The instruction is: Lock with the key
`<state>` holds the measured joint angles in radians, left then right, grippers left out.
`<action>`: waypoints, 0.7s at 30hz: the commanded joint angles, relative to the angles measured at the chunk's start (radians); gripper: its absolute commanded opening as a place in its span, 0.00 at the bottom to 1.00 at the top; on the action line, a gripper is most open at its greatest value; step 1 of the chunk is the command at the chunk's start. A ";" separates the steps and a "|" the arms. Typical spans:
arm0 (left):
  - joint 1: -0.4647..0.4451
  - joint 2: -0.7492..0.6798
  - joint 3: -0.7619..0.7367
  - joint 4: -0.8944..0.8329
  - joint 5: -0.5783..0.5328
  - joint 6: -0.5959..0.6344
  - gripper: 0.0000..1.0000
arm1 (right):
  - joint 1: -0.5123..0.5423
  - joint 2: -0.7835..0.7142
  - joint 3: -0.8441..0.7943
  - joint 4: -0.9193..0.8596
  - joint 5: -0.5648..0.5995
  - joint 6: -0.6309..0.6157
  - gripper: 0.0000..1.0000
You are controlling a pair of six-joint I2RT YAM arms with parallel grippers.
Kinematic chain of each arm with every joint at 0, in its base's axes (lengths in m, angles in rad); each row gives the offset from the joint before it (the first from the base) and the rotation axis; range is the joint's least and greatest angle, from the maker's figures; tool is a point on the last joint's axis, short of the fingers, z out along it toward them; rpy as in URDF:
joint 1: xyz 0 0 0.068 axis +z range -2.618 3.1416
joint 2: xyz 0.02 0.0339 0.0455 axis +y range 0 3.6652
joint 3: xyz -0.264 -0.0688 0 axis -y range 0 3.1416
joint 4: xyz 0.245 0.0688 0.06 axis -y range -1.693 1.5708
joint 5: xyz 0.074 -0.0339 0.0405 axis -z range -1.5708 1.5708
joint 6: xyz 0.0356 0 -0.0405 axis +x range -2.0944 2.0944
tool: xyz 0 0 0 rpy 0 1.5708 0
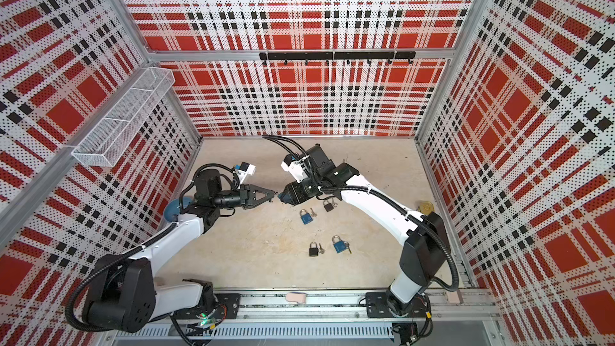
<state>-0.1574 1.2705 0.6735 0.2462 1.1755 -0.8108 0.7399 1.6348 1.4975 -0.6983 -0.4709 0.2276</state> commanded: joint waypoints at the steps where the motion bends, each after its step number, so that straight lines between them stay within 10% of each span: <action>1: 0.002 -0.003 -0.006 0.011 0.003 -0.004 0.19 | 0.001 -0.029 0.043 0.059 -0.011 -0.024 0.12; 11: 0.002 -0.024 -0.020 0.037 -0.067 -0.030 0.00 | 0.001 -0.044 0.006 0.094 -0.009 -0.018 0.15; 21: -0.043 -0.122 0.017 0.069 -0.202 -0.110 0.00 | -0.025 -0.141 -0.102 0.226 -0.062 0.011 0.56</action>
<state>-0.1867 1.1809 0.6659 0.2703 1.0473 -0.8841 0.7212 1.5703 1.4204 -0.5800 -0.4908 0.2317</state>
